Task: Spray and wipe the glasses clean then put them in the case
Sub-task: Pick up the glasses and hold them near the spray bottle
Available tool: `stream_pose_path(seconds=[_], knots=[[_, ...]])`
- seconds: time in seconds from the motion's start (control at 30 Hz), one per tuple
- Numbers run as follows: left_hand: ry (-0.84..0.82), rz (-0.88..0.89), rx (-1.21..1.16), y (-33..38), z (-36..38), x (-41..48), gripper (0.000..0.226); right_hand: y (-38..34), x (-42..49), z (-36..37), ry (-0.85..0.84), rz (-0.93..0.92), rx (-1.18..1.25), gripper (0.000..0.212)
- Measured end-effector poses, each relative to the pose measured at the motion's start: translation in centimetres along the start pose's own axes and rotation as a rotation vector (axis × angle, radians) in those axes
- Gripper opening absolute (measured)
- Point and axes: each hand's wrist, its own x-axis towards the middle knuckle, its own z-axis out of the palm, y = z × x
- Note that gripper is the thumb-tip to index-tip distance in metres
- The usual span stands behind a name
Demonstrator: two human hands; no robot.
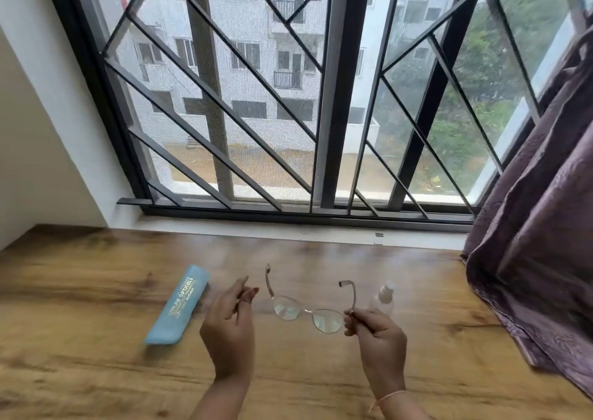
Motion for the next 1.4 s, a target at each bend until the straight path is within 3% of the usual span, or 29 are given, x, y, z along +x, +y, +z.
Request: stream_pose_path(seconds=[0.07,0.17,0.33,0.4,0.53,0.67,0.83,0.93,1.03,1.13,1.2,1.3,1.4], knots=[[-0.036,-0.018,-0.032,1.5,0.8,-1.7,0.021,0.1,0.0,0.0,0.01,-0.014,-0.018,0.041],[-0.231,-0.045,-0.019,2.8,2.4,-4.4,0.015,0.0,-0.2,0.3,0.017,-0.04,-0.043,0.044],[-0.399,0.044,0.124,3.6,4.6,-6.4,0.025,-0.1,-0.8,0.5,0.011,-0.077,-0.131,0.051],[-0.412,0.051,0.151,4.0,5.3,-6.5,0.021,-0.1,-1.0,0.5,0.001,-0.1,-0.185,0.049],[-0.422,0.019,0.171,4.2,5.9,-6.5,0.014,-0.5,-1.4,0.6,0.025,-0.125,-0.205,0.019],[-0.427,0.002,0.152,4.4,5.8,-6.4,0.008,-0.2,-1.6,0.7,0.018,-0.159,-0.225,0.018],[-0.454,0.007,0.162,4.4,5.1,-5.7,0.009,0.3,-1.6,0.9,-0.041,-0.17,-0.213,0.032],[-0.421,-0.039,0.161,4.6,4.5,-4.8,0.011,-0.4,-1.6,1.0,-0.099,-0.197,-0.198,0.025],[-0.346,-0.167,0.089,5.5,3.8,-3.5,0.013,-1.5,-1.6,1.3,-0.137,-0.193,-0.168,0.01],[-0.386,-0.42,-0.076,5.7,3.1,-1.4,0.035,-1.8,-1.1,1.8,-0.102,-0.21,-0.189,0.017],[-0.394,-0.623,-0.231,5.5,2.7,0.0,0.037,-1.7,-0.8,2.0,-0.079,-0.21,-0.225,0.017],[-0.371,-0.932,-0.439,5.6,1.7,2.2,0.018,-1.3,-0.4,1.9,-0.085,-0.204,-0.288,0.036],[-0.362,-1.154,-0.615,5.4,0.7,4.0,0.017,-1.1,-0.3,1.8,-0.104,-0.192,-0.334,0.054]])
